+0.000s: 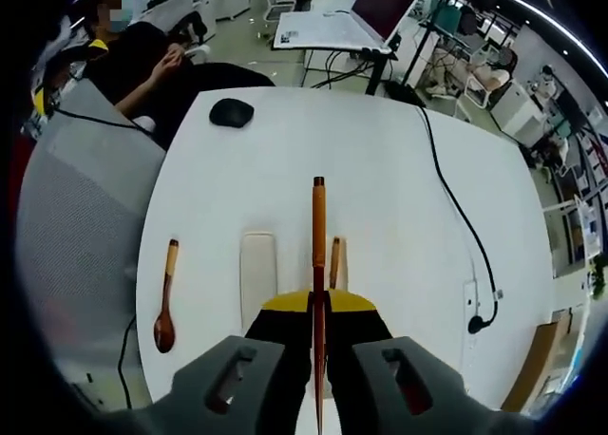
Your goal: Arrange the utensils inside the cutlery case until each visible utensil rests in its matching compartment.
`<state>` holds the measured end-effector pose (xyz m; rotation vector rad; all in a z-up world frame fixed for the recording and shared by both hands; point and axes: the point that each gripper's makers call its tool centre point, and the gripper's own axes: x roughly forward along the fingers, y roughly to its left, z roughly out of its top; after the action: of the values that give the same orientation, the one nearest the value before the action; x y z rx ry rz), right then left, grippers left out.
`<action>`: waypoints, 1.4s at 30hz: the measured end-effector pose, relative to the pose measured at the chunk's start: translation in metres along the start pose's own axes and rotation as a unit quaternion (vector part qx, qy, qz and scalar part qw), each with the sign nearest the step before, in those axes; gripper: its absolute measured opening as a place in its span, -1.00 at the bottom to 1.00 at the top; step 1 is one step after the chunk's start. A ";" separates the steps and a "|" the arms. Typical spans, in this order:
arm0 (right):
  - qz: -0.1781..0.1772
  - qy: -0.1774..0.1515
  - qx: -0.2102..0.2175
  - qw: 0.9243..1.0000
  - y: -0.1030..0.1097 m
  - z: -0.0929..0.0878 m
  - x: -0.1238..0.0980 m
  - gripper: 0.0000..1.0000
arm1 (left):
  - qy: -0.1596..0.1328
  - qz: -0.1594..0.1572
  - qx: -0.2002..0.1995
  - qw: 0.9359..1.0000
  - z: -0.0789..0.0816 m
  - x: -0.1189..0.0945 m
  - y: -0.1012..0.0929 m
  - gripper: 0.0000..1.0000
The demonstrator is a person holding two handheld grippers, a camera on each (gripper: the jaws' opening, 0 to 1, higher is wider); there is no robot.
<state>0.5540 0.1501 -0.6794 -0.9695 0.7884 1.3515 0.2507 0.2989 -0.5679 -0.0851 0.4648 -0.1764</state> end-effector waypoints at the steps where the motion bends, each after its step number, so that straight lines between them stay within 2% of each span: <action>1: 0.000 0.000 -0.001 1.000 -0.001 0.001 0.000 -0.99 | 0.001 -0.001 0.000 1.000 -0.001 0.001 0.000 0.51; 14: 0.006 -0.009 -0.018 1.000 -0.012 0.007 0.008 -0.99 | 0.009 0.000 -0.004 1.000 -0.003 0.004 0.002 0.50; 22: 0.006 -0.007 -0.011 1.000 -0.025 0.003 0.014 -0.99 | 0.015 0.005 -0.006 1.000 -0.006 0.006 0.006 0.50; 38: 0.019 0.004 0.000 1.000 -0.018 -0.007 0.038 -0.99 | 0.018 -0.002 -0.015 1.000 -0.008 0.014 0.004 0.50; 42: 0.008 0.001 -0.021 1.000 -0.022 -0.009 0.048 -0.99 | 0.023 -0.001 -0.016 1.000 -0.010 0.015 0.005 0.50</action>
<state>0.5805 0.1629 -0.7238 -0.9988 0.7728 1.3867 0.2598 0.3005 -0.5836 -0.1138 0.5128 -0.1724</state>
